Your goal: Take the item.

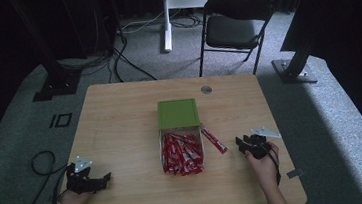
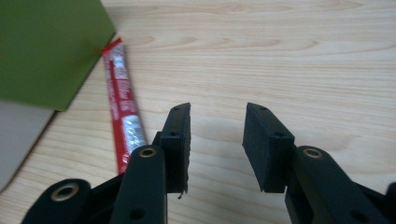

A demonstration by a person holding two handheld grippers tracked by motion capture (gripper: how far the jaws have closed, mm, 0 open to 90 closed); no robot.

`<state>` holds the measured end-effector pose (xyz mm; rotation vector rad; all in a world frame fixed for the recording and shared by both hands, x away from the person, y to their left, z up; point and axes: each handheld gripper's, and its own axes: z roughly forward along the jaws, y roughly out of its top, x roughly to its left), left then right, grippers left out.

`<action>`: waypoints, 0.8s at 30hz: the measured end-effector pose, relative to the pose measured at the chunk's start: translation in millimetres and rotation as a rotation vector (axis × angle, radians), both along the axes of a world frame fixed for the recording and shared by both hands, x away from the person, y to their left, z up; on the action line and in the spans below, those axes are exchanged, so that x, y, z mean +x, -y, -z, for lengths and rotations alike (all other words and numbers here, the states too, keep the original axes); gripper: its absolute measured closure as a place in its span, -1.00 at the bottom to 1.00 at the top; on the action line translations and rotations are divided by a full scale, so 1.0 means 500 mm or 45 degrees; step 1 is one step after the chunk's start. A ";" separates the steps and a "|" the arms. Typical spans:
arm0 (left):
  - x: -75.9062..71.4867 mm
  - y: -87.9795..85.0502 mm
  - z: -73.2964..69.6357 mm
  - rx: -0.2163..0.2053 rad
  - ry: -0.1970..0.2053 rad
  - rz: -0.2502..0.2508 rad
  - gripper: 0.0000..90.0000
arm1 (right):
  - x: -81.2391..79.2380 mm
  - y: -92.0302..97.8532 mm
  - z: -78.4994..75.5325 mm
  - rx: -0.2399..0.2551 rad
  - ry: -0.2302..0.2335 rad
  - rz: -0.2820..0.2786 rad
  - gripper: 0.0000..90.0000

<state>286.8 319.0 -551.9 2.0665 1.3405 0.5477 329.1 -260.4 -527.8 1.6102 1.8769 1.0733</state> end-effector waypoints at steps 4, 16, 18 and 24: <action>0.000 0.000 0.000 0.000 0.000 0.000 -0.98 | -0.009 0.024 0.006 -0.027 0.005 0.039 0.30; 0.000 0.000 0.000 0.000 0.001 0.000 -0.98 | -0.030 0.066 0.027 -0.045 -0.028 0.075 0.00; 0.000 0.000 0.000 -0.001 0.002 0.000 -0.98 | -0.031 0.068 0.028 -0.048 -0.028 0.073 -0.06; 0.000 0.000 0.000 -0.001 0.002 -0.001 -0.98 | -0.044 0.080 0.033 -0.084 -0.034 0.068 -0.20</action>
